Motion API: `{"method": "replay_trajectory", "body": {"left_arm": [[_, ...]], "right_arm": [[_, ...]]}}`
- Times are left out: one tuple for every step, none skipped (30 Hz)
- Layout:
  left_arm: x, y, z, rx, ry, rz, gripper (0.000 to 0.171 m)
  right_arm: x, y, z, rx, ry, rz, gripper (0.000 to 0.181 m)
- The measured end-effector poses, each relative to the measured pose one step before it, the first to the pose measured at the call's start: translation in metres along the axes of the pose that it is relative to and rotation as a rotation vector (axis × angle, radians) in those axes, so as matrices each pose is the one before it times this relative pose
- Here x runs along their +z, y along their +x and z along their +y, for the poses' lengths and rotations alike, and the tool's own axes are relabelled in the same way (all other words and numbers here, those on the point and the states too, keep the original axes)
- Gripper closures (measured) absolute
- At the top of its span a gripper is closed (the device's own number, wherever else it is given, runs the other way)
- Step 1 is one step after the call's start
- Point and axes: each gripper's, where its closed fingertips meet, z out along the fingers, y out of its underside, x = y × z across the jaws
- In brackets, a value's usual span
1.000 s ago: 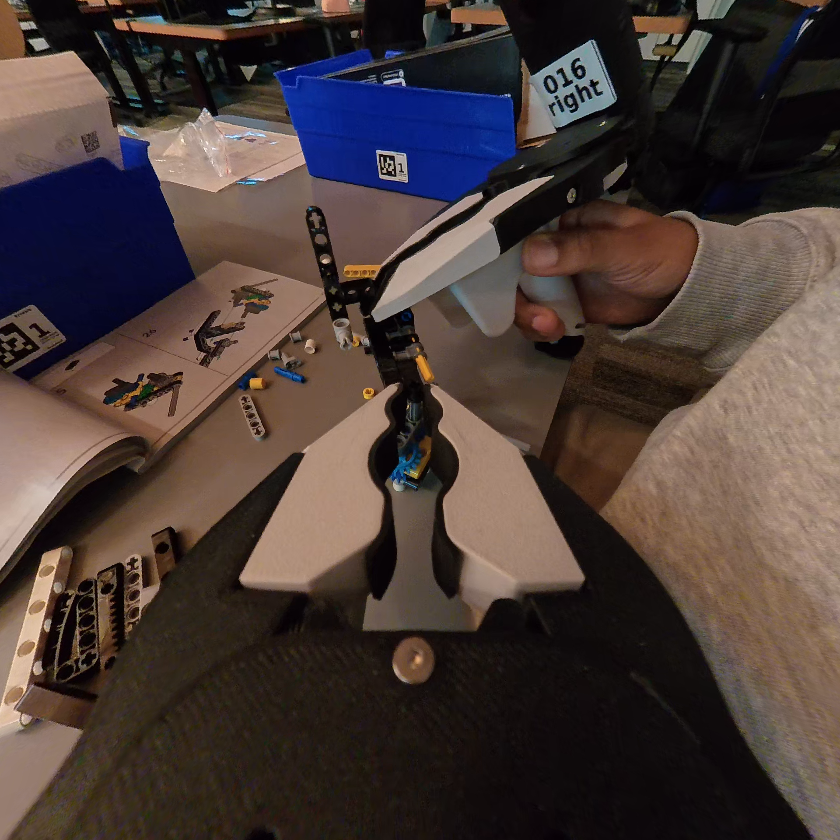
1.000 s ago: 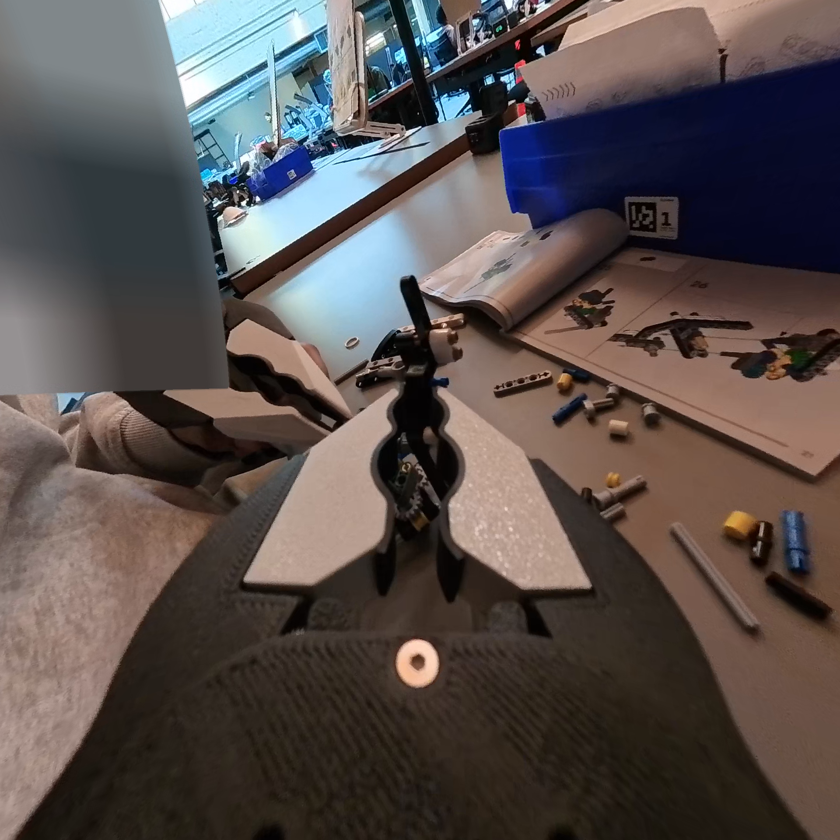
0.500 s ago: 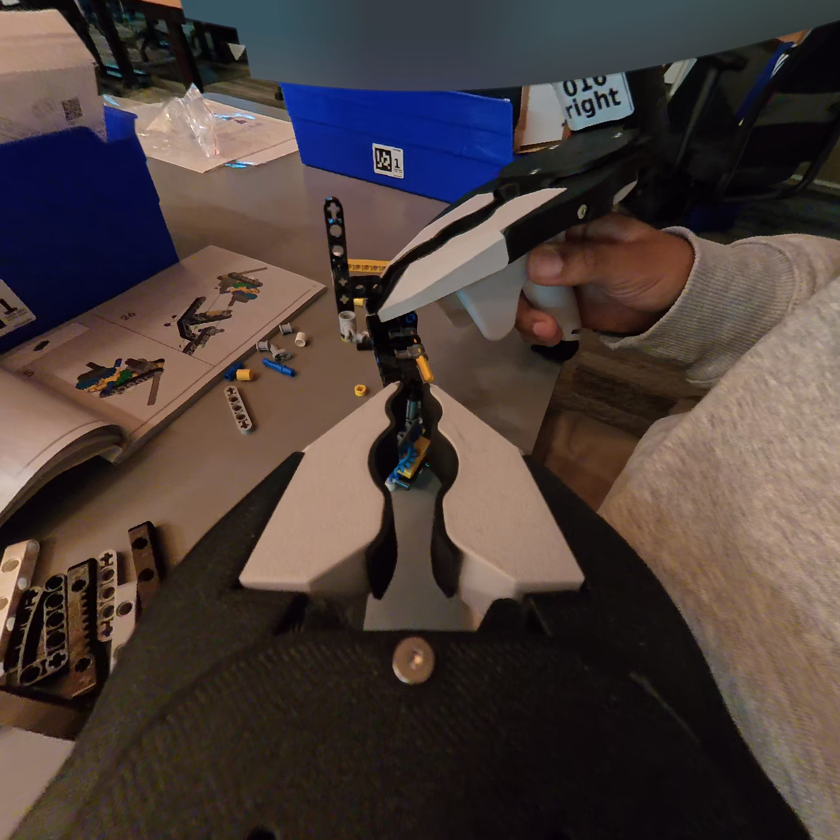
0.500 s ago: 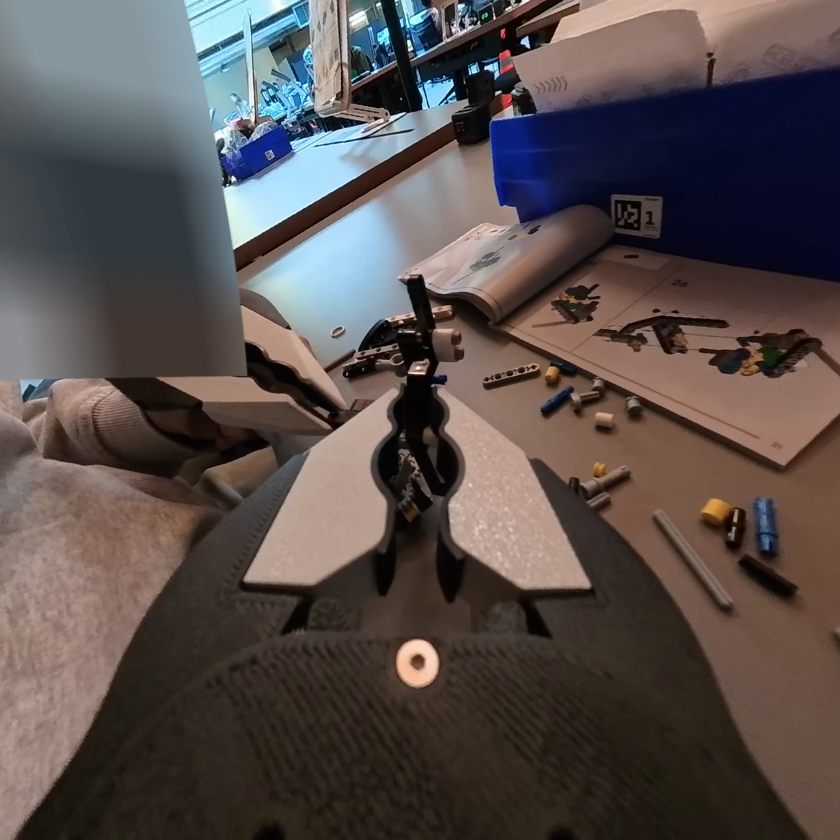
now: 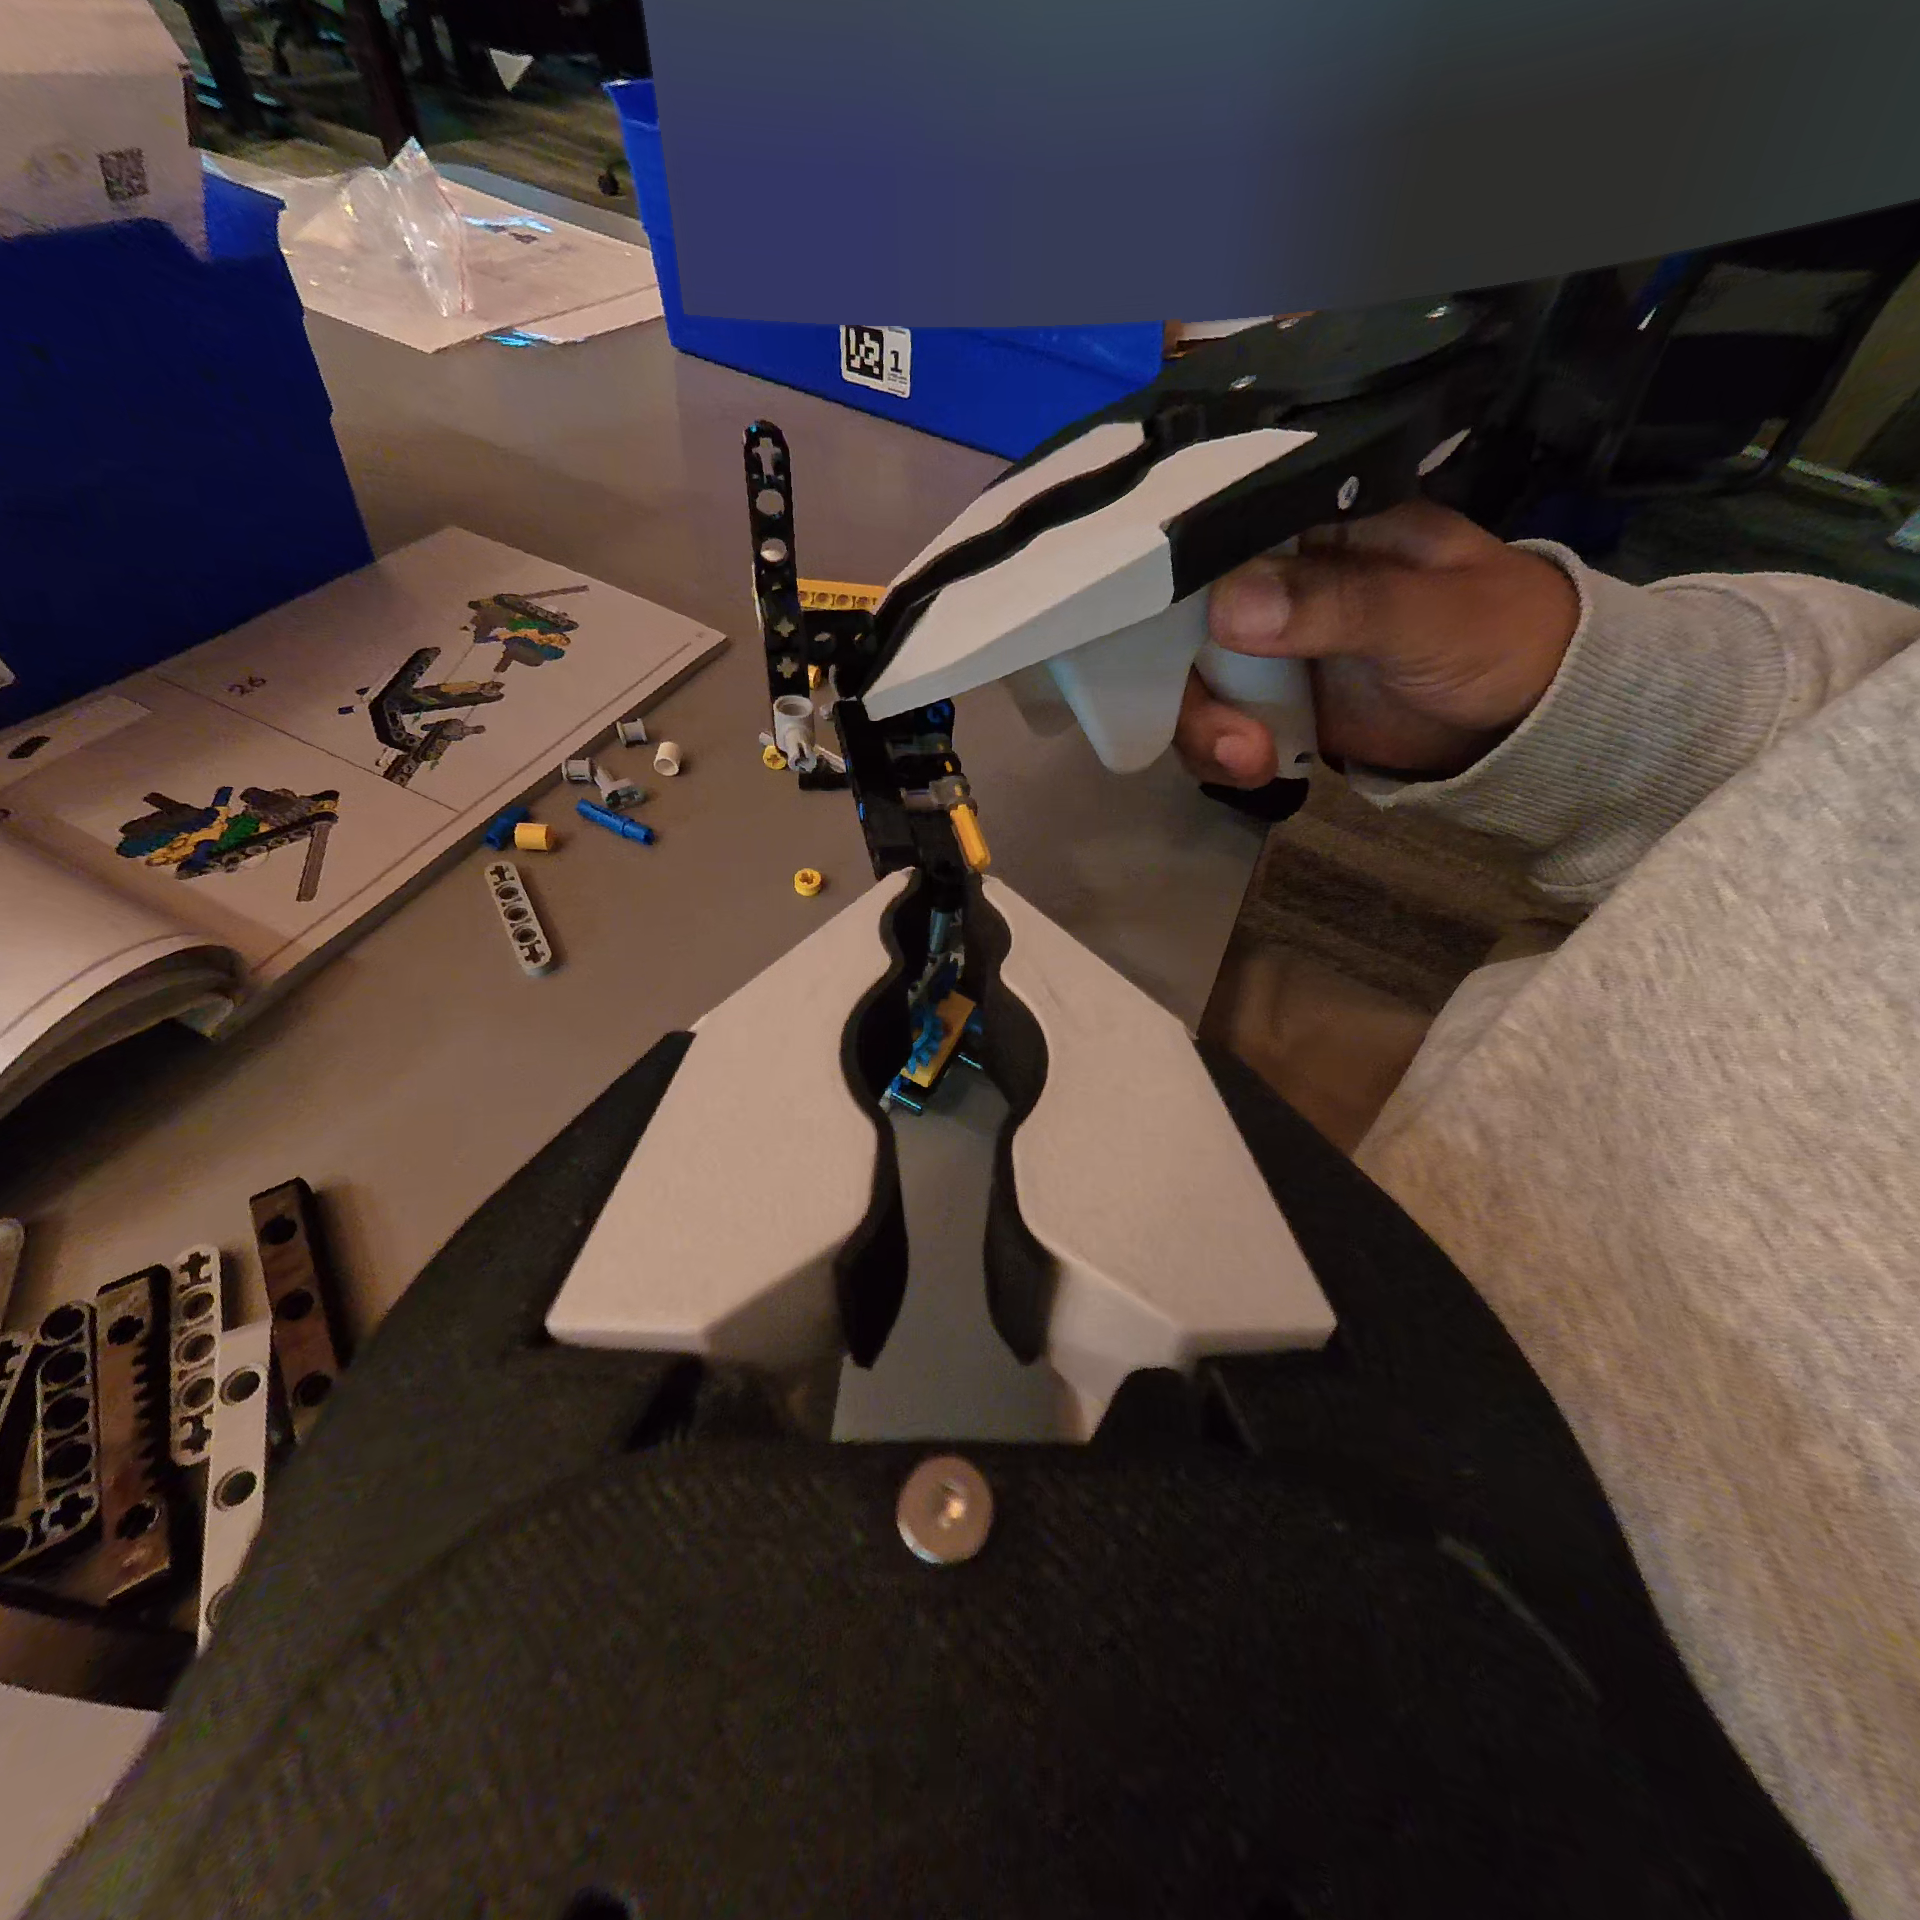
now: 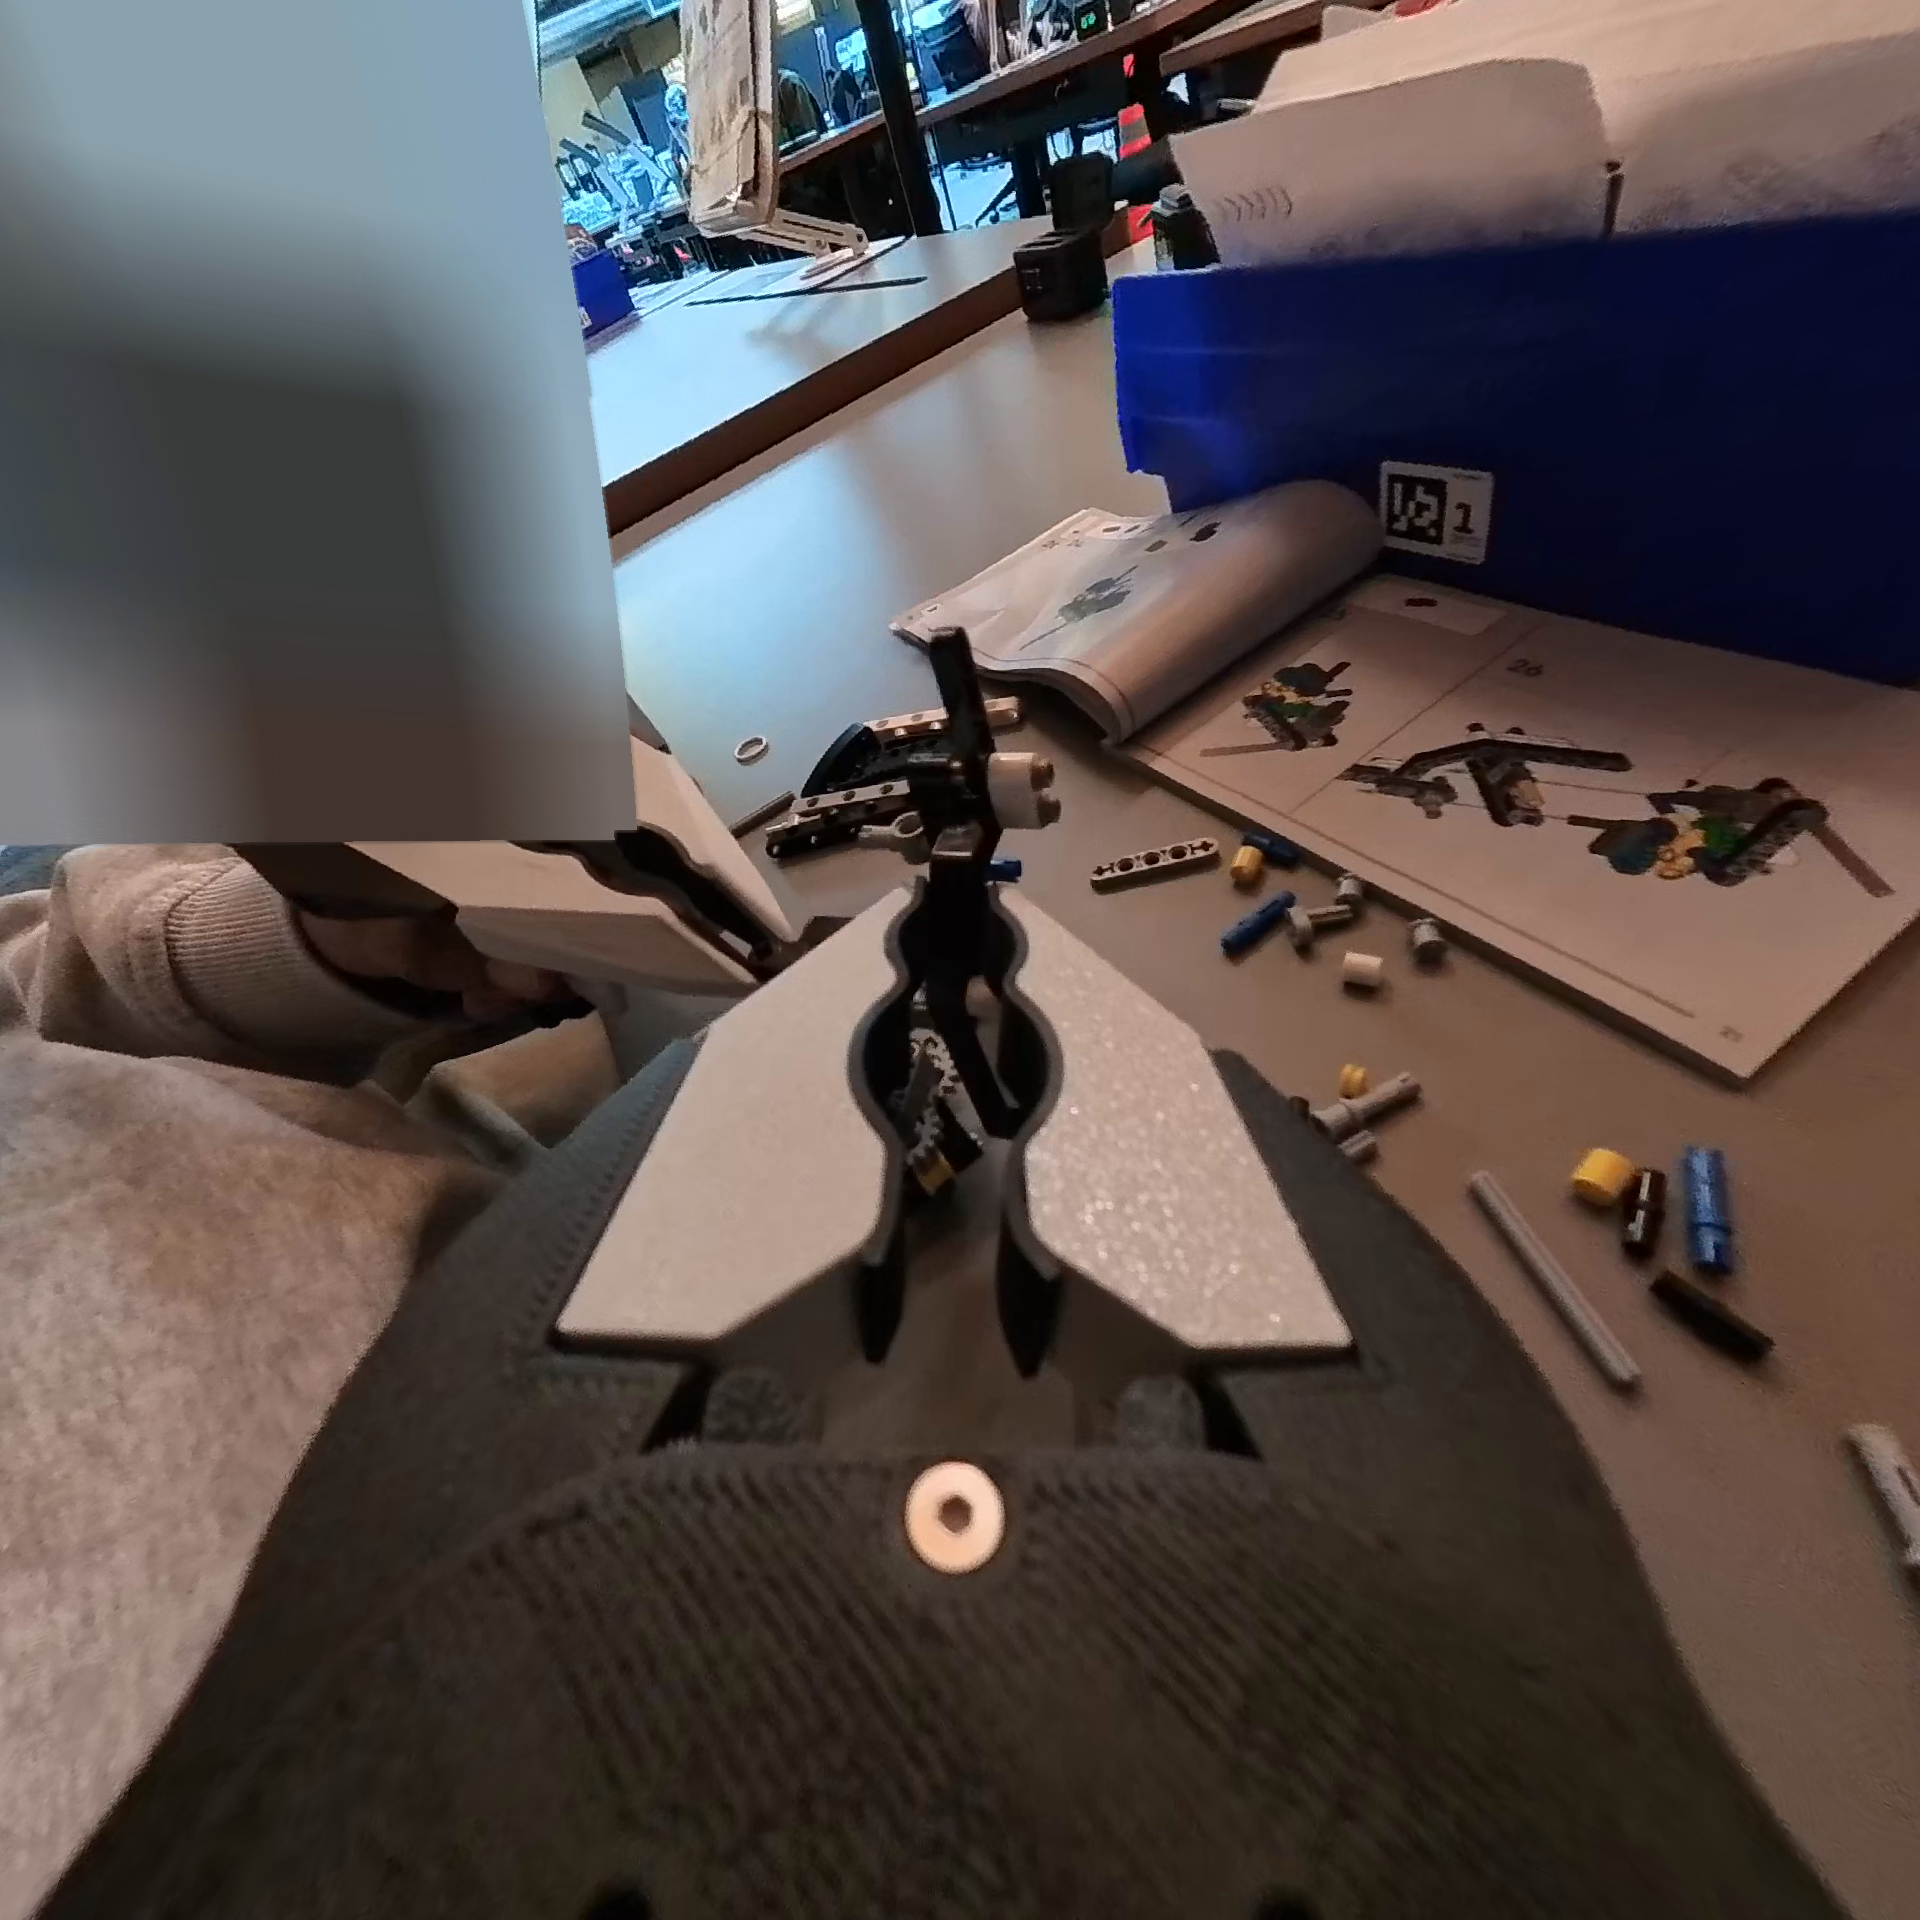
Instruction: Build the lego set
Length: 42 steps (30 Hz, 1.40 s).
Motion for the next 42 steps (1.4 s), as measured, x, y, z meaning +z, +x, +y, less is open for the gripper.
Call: {"method": "replay_trajectory", "body": {"left_arm": [[0.00001,-0.00004,0.00009,-0.0022,-0.00047,0.0017,0.168],[-0.00011,0.00006,0.00007,-0.0027,-0.0007,0.0016,0.168],[0.00006,0.0,0.0001,-0.0028,-0.00064,0.0012,0.168],[0.00008,-0.00007,0.00006,-0.0026,-0.00034,0.0007,0.168],[0.0001,-0.00003,0.00013,-0.0036,-0.00105,0.001,0.168],[-0.00002,0.00004,0.00005,-0.004,-0.00187,0.0011,0.168],[0.00007,-0.00009,0.00019,-0.003,-0.00153,0.0009,0.168],[0.0001,0.00005,0.00014,-0.0026,-0.00099,0.0011,0.168],[-0.00006,0.00007,0.00018,-0.0028,-0.00187,0.0016,0.167],[0.00002,-0.00005,0.00028,-0.0021,-0.00222,0.0016,0.167],[-0.00003,-0.00002,0.00027,-0.0018,-0.0019,0.0015,0.167],[-0.00003,-0.0001,-0.00001,-0.0003,-0.00085,-0.0005,0.167],[0.00006,-0.00003,-0.00003,0.0026,-0.00098,-0.0027,0.167],[0.00001,-0.00004,0.00017,0.0063,-0.00292,-0.0041,0.167],[0.00005,-0.00006,-0.00006,0.0033,-0.00134,-0.0042,0.166],[0.0001,-0.00007,-0.00003,-0.0014,-0.00086,-0.0019,0.166],[-0.00003,-0.00023,0.00019,-0.0019,-0.00283,-0.0014,0.167],[-0.00019,-0.0003,-0.00016,-0.0016,0.00055,-0.0005,0.167],[-0.00008,-0.00028,0.00014,-0.0008,-0.0012,-0.0014,0.167],[0.00031,-0.00061,0.00085,0.0022,-0.00538,-0.0049,0.164],[0.00071,-0.00047,0.00191,0.0072,-0.01176,-0.0049,0.159],[0.00055,-0.00008,0.00123,0.0079,-0.00765,-0.0044,0.156],[0.00023,0.00048,-0.00021,0.005,0.00152,-0.0018,0.155],[-0.00016,0.00084,-0.00169,0.0001,0.00897,0.0001,0.154],[-0.00047,0.00025,-0.0022,-0.0023,0.01206,-0.0025,0.154],[-0.0004,-0.00003,-0.00129,-0.0001,0.00652,-0.0029,0.155],[-0.00021,-0.00055,-0.00028,0.0019,0.00068,-0.0051,0.157],[-0.00009,-0.00068,0.00007,0.0026,-0.00013,-0.005,0.159],[-0.00021,-0.00002,-0.00013,0.0015,-0.00007,0.0006,0.159],[-0.00012,0.00016,0.00018,-0.0015,-0.00236,0.0017,0.159],[-0.00012,0.00017,0.00016,-0.0019,-0.00235,0.0026,0.159],[-0.00003,0.0,0.00015,-0.0011,-0.00147,0.0009,0.159],[-0.00009,-0.00018,0.00012,0.0004,-0.00161,-0.0017,0.16],[-0.00028,0.00039,0.00018,0.0028,-0.00143,0.0032,0.165],[-0.00034,0.00121,-0.00064,-0.0007,0.00294,0.0083,0.167],[-0.00035,0.00131,-0.00037,-0.0028,0.00111,0.0104,0.168],[-0.00033,0.00112,-0.00039,-0.0046,-0.00009,0.0099,0.167],[-0.00053,0.00052,-0.00093,-0.0053,0.00422,0.0059,0.167],[-0.00042,0.00028,-0.00135,-0.0054,0.00771,0.0032,0.166],[-0.00039,0.00006,-0.00098,-0.0053,0.00624,0.0013,0.165],[0.00006,-0.00016,-0.00054,-0.0041,0.00315,-0.0012,0.165],[0.00032,-0.0001,-0.00005,-0.0008,-0.00019,-0.0028,0.165]], "right_arm": [[0.00009,-0.00004,-0.00009,-0.0047,-0.0008,0.0033,0.173],[0.00002,-0.00005,0.0,-0.0035,-0.0008,0.0028,0.173],[0.00001,0.00002,0.0,-0.0029,-0.0011,0.0029,0.173],[0.00012,0.00014,0.00007,-0.0024,-0.0013,0.0032,0.173],[-0.00008,0.00006,0.00013,-0.0028,-0.0013,0.0029,0.173],[0.00002,0.0001,-0.00003,-0.0042,-0.0018,0.0031,0.173],[-0.00007,0.00004,0.00005,-0.0057,-0.0024,0.0041,0.173],[0.0,0.00013,0.00007,-0.0068,-0.0025,0.005,0.173],[0.00005,-0.00005,0.00002,-0.0079,-0.0024,0.0055,0.173],[0.0,0.00004,-0.00006,-0.0087,-0.0026,0.0059,0.173],[0.00008,-0.00005,-0.00008,-0.009,-0.0025,0.006,0.173],[0.00003,0.00008,-0.00002,-0.0093,-0.003,0.0067,0.173],[0.00013,0.00032,0.00022,-0.0104,-0.0037,0.0076,0.173],[0.00005,0.00024,0.00017,-0.0113,-0.0029,0.0079,0.173],[0.00006,0.00023,-0.00004,-0.0108,-0.0022,0.0082,0.173],[0.00005,0.00021,-0.00023,-0.0087,-0.0002,0.0073,0.173],[-0.00009,-0.00003,-0.00031,-0.0062,0.0012,0.0049,0.174],[0.00004,-0.00004,-0.00008,-0.0028,0.0004,0.0013,0.173],[-0.00004,0.00006,0.00022,0.0014,0.0003,-0.0016,0.173],[-0.00021,0.00004,-0.00006,0.0054,0.0022,-0.0037,0.174],[-0.00037,-0.00017,-0.0001,0.0085,0.0032,-0.0063,0.173],[-0.00023,-0.0003,-0.00008,0.0093,0.0024,-0.0072,0.173],[0.0,-0.00014,0.0001,0.0061,0.0011,-0.0044,0.173],[0.00012,-0.00008,0.00008,0.0003,-0.0001,-0.0005,0.173],[0.00012,0.00004,-0.00003,-0.0041,-0.0008,0.0024,0.174],[-0.00003,0.00018,-0.0002,-0.006,-0.0013,0.0042,0.174],[0.00001,0.00007,-0.00012,-0.0066,-0.0018,0.0039,0.174],[0.00003,-0.0002,-0.00003,-0.0052,-0.0019,0.0026,0.174],[0.00017,-0.00009,0.00014,-0.0031,-0.0016,0.0019,0.174],[0.00022,-0.00022,0.00005,-0.0017,-0.0011,0.001,0.174],[0.00009,-0.00018,-0.00001,-0.0009,-0.0006,0.0,0.174],[0.00006,-0.00012,-0.00011,-0.001,-0.0006,0.0005,0.174],[0.00006,0.00012,0.00004,-0.0017,-0.001,0.0018,0.174],[-0.00009,0.0004,-0.00013,-0.0024,-0.0008,0.0043,0.174],[-0.00005,0.00038,-0.00007,-0.0027,-0.0004,0.0045,0.174],[-0.00006,-0.00002,-0.0002,-0.0022,-0.0003,0.0013,0.174],[0.00003,-0.00047,-0.00007,-0.0009,-0.0008,-0.0012,0.174],[0.0001,-0.00033,-0.00005,-0.0005,-0.0004,-0.0008,0.174],[0.00015,-0.00018,0.00001,-0.001,-0.0001,-0.0001,0.174],[0.00002,-0.00017,0.00011,-0.001,-0.0007,-0.0002,0.174],[0.00009,-0.00019,-0.00002,-0.0009,-0.0006,0.0,0.174],[0.00001,-0.0001,-0.00002,-0.0011,-0.0004,0.0004,0.174]]}}
